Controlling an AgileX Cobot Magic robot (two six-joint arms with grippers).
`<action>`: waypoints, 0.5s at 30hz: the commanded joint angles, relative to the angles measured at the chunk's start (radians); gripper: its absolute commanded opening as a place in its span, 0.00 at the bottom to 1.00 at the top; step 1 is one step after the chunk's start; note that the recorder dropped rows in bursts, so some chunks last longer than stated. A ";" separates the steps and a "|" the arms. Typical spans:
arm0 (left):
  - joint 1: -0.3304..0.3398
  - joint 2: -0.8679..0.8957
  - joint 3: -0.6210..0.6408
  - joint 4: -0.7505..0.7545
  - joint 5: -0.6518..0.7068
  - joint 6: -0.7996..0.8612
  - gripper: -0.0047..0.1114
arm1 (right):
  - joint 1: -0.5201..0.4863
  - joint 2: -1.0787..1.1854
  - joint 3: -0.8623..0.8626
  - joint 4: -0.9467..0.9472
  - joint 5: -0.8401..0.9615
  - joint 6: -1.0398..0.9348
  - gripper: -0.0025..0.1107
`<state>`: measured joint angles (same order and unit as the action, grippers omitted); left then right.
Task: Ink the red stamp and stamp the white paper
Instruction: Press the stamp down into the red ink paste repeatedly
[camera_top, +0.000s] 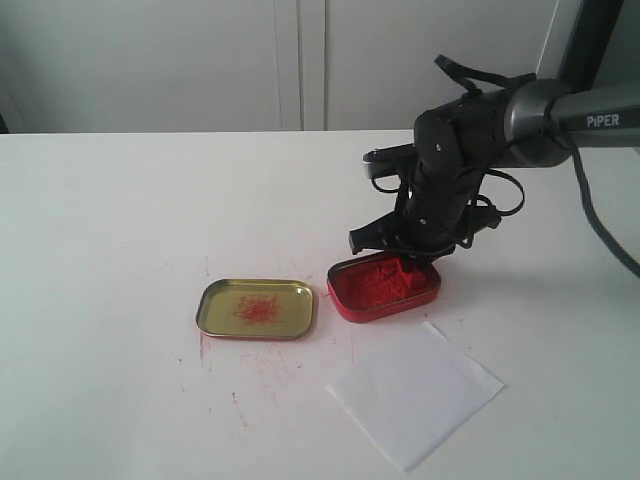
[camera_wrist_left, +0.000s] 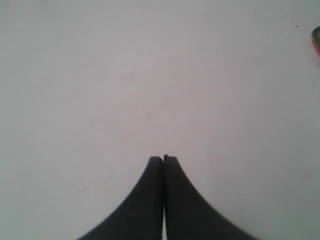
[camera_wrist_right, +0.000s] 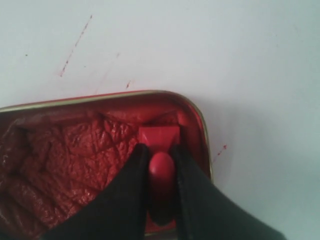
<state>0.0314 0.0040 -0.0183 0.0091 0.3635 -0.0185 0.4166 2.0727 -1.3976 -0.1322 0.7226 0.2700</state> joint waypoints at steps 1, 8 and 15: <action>-0.008 -0.004 0.008 -0.003 0.000 -0.003 0.04 | -0.008 0.063 0.026 -0.004 0.040 0.003 0.02; -0.008 -0.004 0.008 -0.003 0.000 -0.003 0.04 | -0.008 0.000 0.026 -0.004 0.004 0.003 0.02; -0.008 -0.004 0.008 -0.003 0.000 -0.003 0.04 | -0.008 -0.071 0.026 -0.004 -0.016 0.003 0.02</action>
<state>0.0314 0.0040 -0.0183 0.0091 0.3635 -0.0185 0.4166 2.0304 -1.3808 -0.1322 0.6985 0.2700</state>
